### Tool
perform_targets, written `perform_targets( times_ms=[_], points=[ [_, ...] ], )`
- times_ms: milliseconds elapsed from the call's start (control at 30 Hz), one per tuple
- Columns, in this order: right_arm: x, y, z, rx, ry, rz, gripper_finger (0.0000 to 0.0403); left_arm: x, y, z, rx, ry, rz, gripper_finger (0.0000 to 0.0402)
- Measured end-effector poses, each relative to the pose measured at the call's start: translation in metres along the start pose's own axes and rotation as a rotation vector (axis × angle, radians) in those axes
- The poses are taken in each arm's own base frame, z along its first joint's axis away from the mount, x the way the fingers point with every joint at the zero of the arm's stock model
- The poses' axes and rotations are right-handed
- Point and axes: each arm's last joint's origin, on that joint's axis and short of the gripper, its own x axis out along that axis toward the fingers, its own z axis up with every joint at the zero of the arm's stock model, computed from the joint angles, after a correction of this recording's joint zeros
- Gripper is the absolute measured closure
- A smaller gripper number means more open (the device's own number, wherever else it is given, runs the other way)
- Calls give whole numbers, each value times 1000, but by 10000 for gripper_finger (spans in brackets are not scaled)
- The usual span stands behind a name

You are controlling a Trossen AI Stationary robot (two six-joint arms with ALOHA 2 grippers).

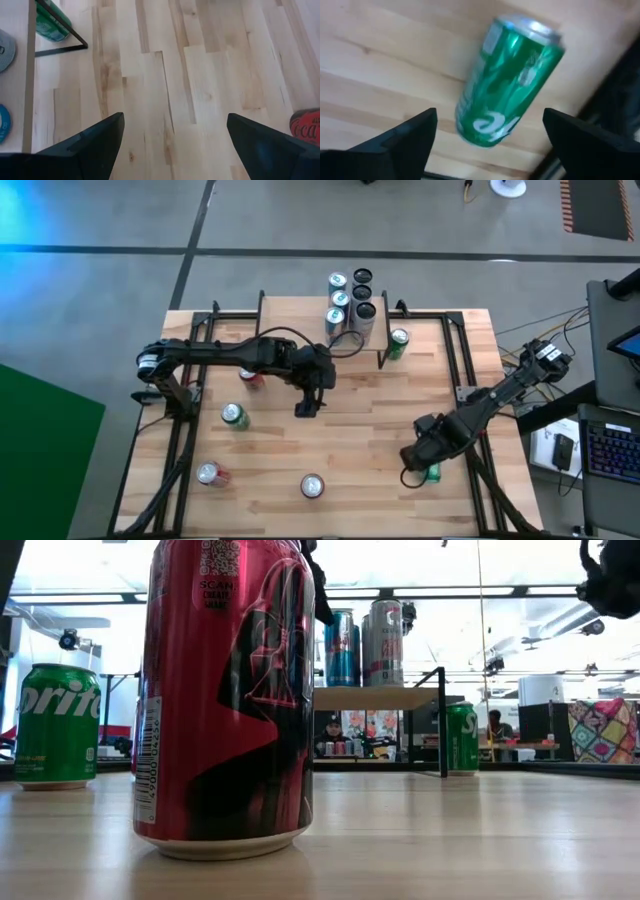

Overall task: Place canned beverage on shelf
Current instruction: Put the bottom right green soda can on the shelf

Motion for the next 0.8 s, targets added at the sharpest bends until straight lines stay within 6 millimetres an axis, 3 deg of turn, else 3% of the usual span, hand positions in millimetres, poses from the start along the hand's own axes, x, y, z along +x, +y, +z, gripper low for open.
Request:
perform_targets(
  times_ms=[100, 200, 333, 500, 633, 800],
  points=[
    [3, 3, -4, 11, -10, 50, 32, -1, 0, -1, 6, 12, -2, 64],
    [-8, 10, -7, -128, -68, 114, 28, -4, 1, -2, 8, 5, 1, 64],
    [-38, 21, -9, -498, -193, 179, 28, -12, 1, -1, 38, -14, 6, 72],
    [-56, 23, -6, -1105, -229, -16, 28, -24, 6, -2, 49, -41, 32, 89],
    [-50, 28, -3, -1609, -133, -226, 28, -36, 10, -4, -22, -48, 100, 104],
    [-20, 42, 2, -2062, 66, -363, 28, -50, 8, -15, -173, 6, 204, 122]
  ],
)
